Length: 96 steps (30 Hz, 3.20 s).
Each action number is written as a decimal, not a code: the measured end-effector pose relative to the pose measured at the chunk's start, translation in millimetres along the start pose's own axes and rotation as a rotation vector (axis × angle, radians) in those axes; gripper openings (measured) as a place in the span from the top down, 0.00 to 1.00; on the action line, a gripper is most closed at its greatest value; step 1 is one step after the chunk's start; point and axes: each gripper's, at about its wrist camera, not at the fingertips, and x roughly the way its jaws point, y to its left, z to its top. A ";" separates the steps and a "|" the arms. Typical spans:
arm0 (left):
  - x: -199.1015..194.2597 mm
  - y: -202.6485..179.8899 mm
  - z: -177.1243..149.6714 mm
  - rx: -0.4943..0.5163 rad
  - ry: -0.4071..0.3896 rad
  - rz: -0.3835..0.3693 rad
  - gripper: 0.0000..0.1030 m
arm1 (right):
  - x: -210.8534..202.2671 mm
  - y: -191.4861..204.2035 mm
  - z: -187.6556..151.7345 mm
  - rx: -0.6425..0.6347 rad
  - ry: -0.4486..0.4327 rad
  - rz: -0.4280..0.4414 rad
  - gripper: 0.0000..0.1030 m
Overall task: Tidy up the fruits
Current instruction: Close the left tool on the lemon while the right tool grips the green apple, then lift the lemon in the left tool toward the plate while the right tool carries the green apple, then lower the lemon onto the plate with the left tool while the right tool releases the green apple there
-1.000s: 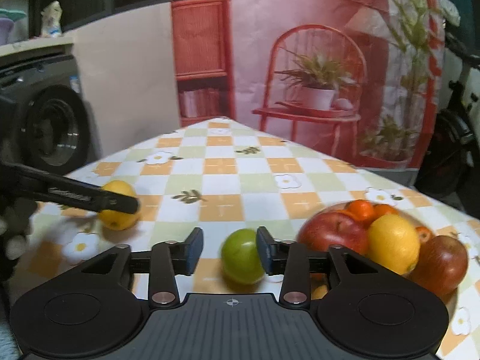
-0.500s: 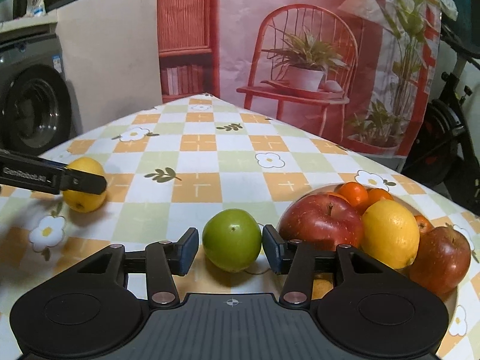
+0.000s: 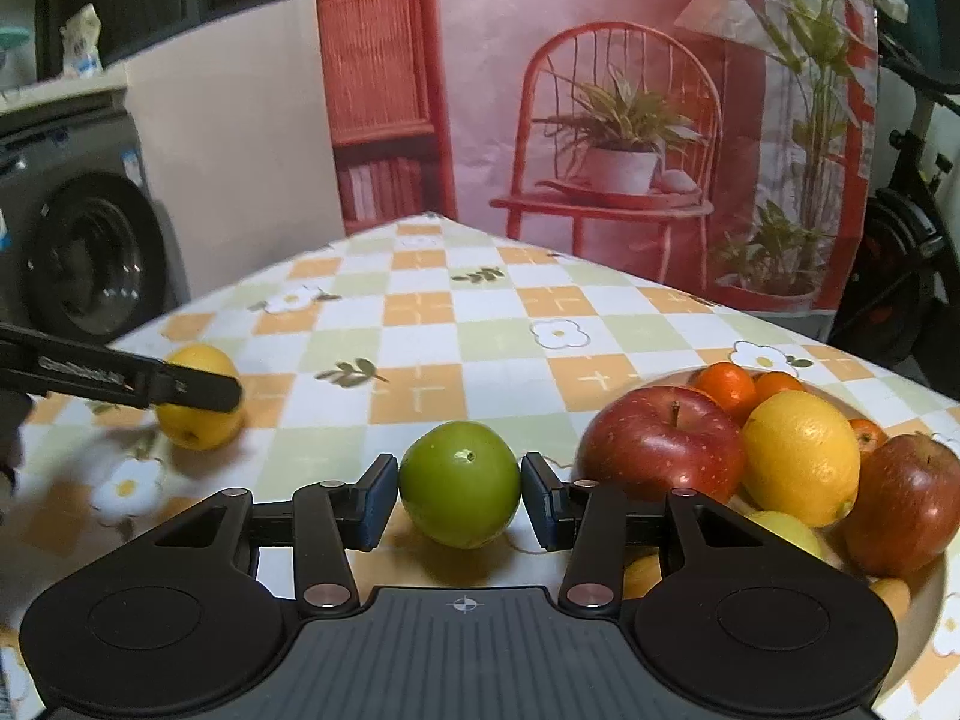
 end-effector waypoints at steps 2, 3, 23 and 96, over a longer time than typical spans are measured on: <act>-0.3 -4.5 -1.0 0.017 0.002 0.001 0.38 | -4.9 -0.3 -2.0 0.018 -0.009 0.026 0.60; -0.7 -7.0 -1.5 0.025 0.004 0.000 0.38 | -7.0 -0.4 -3.6 0.026 -0.011 0.037 0.60; -0.4 -88.0 5.8 0.161 0.015 -0.096 0.38 | -93.0 -72.0 -46.7 0.176 -0.173 -0.021 0.60; 37.8 -204.3 43.7 0.306 -0.001 -0.288 0.38 | -93.5 -128.4 -59.4 0.178 -0.131 -0.128 0.46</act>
